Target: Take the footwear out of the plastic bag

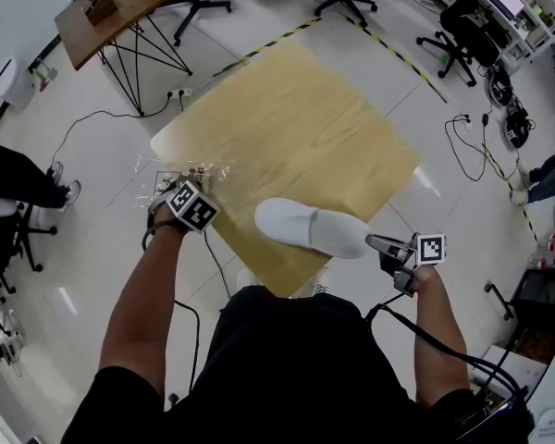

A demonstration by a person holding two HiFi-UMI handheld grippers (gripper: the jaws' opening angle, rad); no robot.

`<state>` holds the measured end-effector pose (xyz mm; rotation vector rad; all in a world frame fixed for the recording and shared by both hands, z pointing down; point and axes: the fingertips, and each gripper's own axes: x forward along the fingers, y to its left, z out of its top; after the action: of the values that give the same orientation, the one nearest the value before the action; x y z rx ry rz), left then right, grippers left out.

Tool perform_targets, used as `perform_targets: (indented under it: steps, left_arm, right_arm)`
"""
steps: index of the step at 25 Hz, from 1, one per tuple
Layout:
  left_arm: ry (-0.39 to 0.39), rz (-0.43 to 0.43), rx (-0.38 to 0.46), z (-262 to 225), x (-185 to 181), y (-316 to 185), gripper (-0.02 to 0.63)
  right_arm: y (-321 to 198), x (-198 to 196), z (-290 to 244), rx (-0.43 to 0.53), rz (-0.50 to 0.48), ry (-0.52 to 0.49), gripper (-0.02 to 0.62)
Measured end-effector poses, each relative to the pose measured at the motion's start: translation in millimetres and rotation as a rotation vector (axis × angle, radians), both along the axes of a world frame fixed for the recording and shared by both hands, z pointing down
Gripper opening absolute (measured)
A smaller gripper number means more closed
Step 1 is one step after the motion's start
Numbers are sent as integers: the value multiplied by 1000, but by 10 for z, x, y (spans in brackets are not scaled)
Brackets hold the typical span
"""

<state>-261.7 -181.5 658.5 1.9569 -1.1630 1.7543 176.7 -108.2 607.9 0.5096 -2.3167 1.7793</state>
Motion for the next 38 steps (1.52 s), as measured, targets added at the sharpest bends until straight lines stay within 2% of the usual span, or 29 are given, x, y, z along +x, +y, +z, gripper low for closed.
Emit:
perform_targets:
  steps: [2, 4, 7, 10, 14, 16, 17, 19, 20, 22, 24, 26, 28, 32, 33, 36, 38]
  left_arm:
    - [19, -56, 50, -126, -9, -212, 9]
    - [67, -61, 92, -230, 179, -426, 9]
    - [149, -10, 110, -305, 726, -645, 9]
    - [204, 56, 92, -298, 1345, -733, 9]
    - [192, 131, 48, -181, 1839, -700, 9]
    - [199, 143, 40, -136, 1945, -666, 12]
    - [221, 141, 38, -124, 1985, -650, 40]
    - [295, 128, 38, -141, 2060, -625, 145]
    - [338, 122, 44, -175, 2086, -619, 150]
    - [418, 122, 68, -289, 2099, -621, 158]
    - [482, 134, 97, -428, 2073, -600, 160]
    - [521, 139, 117, -550, 1994, -530, 156]
    - [558, 122, 122, -646, 1865, -428, 133]
    - [724, 7, 125, -897, 1657, -141, 39]
    - [772, -15, 120, -955, 1649, -26, 21]
    - [861, -28, 83, -1052, 1672, 381, 6]
    - [888, -42, 48, -1079, 1659, 647, 6]
  right_arm:
    - [8, -36, 17, -1, -3, 4, 41]
    - [15, -120, 40, -5, -3, 1, 41]
    - [-8, -293, 85, 4, -7, -2, 43]
    - [-53, -478, 120, 11, -15, 9, 44]
    - [-86, -736, 192, -8, -27, 44, 48]
    - [-107, -823, 254, 12, -40, 113, 54]
    - [-129, -839, 291, 30, -41, 162, 58]
    - [-181, -830, 340, 86, -45, 269, 73]
    - [-205, -821, 345, 121, -51, 318, 85]
    - [-243, -820, 325, 185, -65, 397, 154]
    - [-255, -811, 292, 230, -63, 465, 177]
    - [-264, -746, 223, 278, -16, 533, 190]
    - [-260, -660, 82, 323, 76, 578, 195]
    - [-29, -573, -289, 356, 266, 544, 184]
    - [77, -550, -386, 357, 312, 514, 158]
    - [396, -472, -681, 359, 438, 399, 2]
    - [542, -483, -860, 371, 469, 342, 0]
